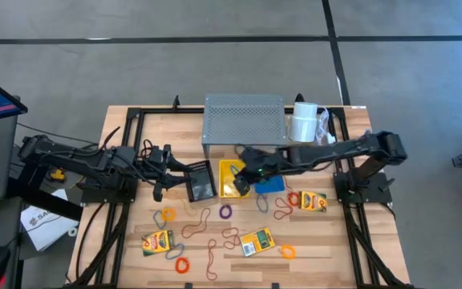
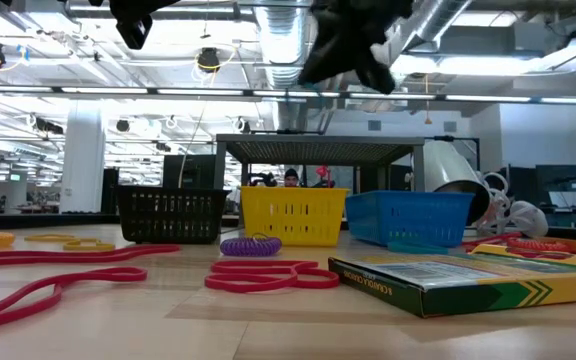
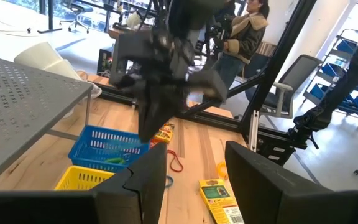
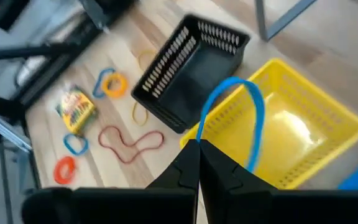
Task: Pick & Place Office Desk Supplies
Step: Put the blue rubber band into the yellow basket, then put the crayon box into the black basket
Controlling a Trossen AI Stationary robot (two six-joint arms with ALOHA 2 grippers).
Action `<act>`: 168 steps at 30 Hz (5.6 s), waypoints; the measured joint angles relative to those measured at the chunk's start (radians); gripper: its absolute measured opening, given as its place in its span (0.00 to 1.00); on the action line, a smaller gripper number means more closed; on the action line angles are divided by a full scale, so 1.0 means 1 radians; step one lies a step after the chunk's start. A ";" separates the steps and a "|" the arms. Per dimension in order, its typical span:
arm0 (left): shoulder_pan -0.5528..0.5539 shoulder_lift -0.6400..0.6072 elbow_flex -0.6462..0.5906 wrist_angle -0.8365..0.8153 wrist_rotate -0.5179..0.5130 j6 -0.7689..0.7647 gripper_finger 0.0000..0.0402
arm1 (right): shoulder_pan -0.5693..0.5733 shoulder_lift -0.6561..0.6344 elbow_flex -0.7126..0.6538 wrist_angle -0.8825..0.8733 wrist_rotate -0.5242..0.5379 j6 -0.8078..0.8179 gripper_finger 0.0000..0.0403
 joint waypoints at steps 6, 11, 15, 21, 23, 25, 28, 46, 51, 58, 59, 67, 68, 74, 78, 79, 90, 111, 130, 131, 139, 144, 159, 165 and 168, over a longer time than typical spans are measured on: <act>0.000 0.000 -0.001 0.003 0.000 0.000 0.40 | 0.000 0.110 0.031 -0.035 -0.035 -0.017 0.00; 0.000 0.000 -0.001 -0.001 0.000 0.000 0.40 | 0.000 0.175 0.031 -0.039 -0.058 -0.019 0.00; 0.000 0.000 -0.001 -0.001 0.000 0.000 0.40 | -0.010 0.211 0.030 -0.031 -0.070 -0.019 0.00; 0.000 0.000 -0.001 -0.001 0.000 0.000 0.40 | -0.028 0.237 0.030 -0.042 -0.086 -0.020 0.00; 0.000 0.000 -0.001 -0.001 0.000 0.000 0.40 | -0.028 0.237 0.030 -0.036 -0.088 -0.022 0.00; 0.000 0.000 -0.001 -0.001 0.000 0.000 0.40 | -0.028 0.236 0.031 -0.036 -0.088 -0.026 0.00; 0.000 0.000 -0.001 -0.001 0.000 0.000 0.40 | -0.035 0.236 0.031 -0.037 -0.088 -0.027 0.00; 0.000 0.000 -0.001 -0.001 0.000 0.000 0.40 | -0.036 0.236 0.031 -0.037 -0.084 -0.028 0.02; 0.000 0.000 -0.001 -0.001 0.000 0.000 0.40 | -0.040 0.236 0.031 -0.038 -0.084 -0.027 0.15; 0.000 0.000 -0.001 -0.001 0.000 0.000 0.40 | -0.041 0.236 0.031 -0.038 -0.104 -0.021 0.41; 0.000 0.000 -0.001 -0.001 0.000 0.000 0.40 | -0.041 0.236 0.031 -0.039 -0.104 -0.017 0.44; 0.000 0.000 -0.001 -0.001 0.000 0.000 0.40 | -0.041 0.202 0.030 -0.109 -0.066 -0.008 0.51; 0.000 0.000 -0.001 -0.001 0.000 0.000 0.40 | -0.041 0.189 0.030 -0.126 -0.047 -0.008 0.51; 0.000 0.000 0.000 -0.003 0.000 0.000 0.40 | -0.036 0.053 0.030 -0.301 0.032 -0.014 0.44; 0.000 0.000 0.000 -0.003 0.000 0.000 0.40 | -0.012 -0.033 0.030 -0.490 0.084 0.022 0.41; 0.000 0.000 0.000 -0.003 0.000 0.000 0.40 | -0.003 -0.050 0.030 -0.550 0.098 0.042 0.41; 0.000 0.000 0.000 -0.004 0.000 0.000 0.40 | 0.168 -0.169 -0.042 -0.848 0.155 0.444 0.41; 0.000 0.000 0.000 -0.003 0.059 0.000 0.40 | 0.340 -0.137 -0.218 -0.784 0.065 1.142 0.37; 0.000 -0.010 0.001 -0.020 0.116 -0.007 0.40 | 0.338 0.026 -0.254 -0.732 0.013 1.178 0.45; 0.000 -0.010 0.001 -0.020 0.116 -0.007 0.40 | 0.340 0.026 -0.254 -0.733 0.013 1.178 0.44; 0.000 -0.010 0.001 -0.020 0.116 -0.007 0.40 | 0.324 0.037 -0.265 -0.722 -0.001 1.106 0.42; 0.000 -0.016 0.001 -0.020 0.116 -0.007 0.40 | 0.311 0.002 -0.356 -0.625 -0.023 1.100 0.43; 0.000 -0.040 0.000 -0.019 0.116 -0.008 0.40 | 0.270 -0.042 -0.398 -0.583 0.008 1.075 0.41; 0.000 -0.047 0.000 -0.021 0.116 -0.008 0.40 | 0.245 -0.040 -0.399 -0.583 0.025 1.035 0.41; 0.000 -0.054 0.000 -0.021 0.116 -0.008 0.40 | 0.231 -0.032 -0.413 -0.567 0.024 1.028 0.41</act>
